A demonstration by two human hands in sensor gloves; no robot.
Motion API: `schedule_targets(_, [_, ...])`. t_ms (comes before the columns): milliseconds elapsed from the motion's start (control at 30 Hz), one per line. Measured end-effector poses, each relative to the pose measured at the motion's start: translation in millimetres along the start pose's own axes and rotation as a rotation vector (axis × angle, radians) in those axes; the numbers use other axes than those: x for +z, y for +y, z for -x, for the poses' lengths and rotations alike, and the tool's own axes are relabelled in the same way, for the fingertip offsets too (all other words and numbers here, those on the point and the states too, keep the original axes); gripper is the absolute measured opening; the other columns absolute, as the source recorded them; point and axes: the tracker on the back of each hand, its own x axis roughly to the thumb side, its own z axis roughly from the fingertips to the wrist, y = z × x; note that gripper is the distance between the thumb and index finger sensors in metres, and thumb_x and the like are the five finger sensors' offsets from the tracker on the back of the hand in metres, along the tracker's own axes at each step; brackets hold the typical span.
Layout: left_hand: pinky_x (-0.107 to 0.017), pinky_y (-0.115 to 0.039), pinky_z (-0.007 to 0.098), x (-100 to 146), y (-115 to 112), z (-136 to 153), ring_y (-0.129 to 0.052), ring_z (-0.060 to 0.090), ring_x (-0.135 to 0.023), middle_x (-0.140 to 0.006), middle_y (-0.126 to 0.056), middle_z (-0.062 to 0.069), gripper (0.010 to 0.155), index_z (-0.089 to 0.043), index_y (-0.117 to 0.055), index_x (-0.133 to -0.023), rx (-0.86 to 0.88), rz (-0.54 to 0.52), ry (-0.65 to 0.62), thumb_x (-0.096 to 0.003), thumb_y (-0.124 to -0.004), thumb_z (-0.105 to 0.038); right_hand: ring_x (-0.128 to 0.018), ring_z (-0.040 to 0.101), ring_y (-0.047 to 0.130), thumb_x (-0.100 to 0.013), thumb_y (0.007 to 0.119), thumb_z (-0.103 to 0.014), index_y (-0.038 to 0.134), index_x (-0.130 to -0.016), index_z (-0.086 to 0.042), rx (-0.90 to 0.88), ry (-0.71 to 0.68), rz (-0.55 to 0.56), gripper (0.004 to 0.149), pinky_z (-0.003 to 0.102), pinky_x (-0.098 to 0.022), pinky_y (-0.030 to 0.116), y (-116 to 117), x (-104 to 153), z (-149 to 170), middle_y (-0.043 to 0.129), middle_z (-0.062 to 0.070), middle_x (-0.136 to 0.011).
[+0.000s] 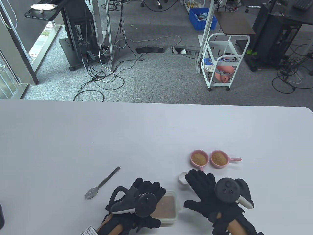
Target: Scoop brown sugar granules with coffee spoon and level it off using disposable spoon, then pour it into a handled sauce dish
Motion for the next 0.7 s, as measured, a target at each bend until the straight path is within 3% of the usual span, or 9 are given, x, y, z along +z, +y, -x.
schedule_targets(700, [-0.084, -0.039, 0.063, 1.8, -2.1, -1.5, -0.058, 0.034, -0.116, -0.124, -0.046, -0.003, 0.105, -0.038, -0.046, -0.116, -0.023, 0.022, 0.013, -0.0281, -0.08, -0.085, -0.113, 0.039, 0.026, -0.044, 0.082, -0.062, 0.039, -0.113, -0.028, -0.002, 0.002, -0.009, 0.089, 0.054, -0.075, 0.011, 0.1, 0.5, 0.8, 0.031, 0.004, -0.12])
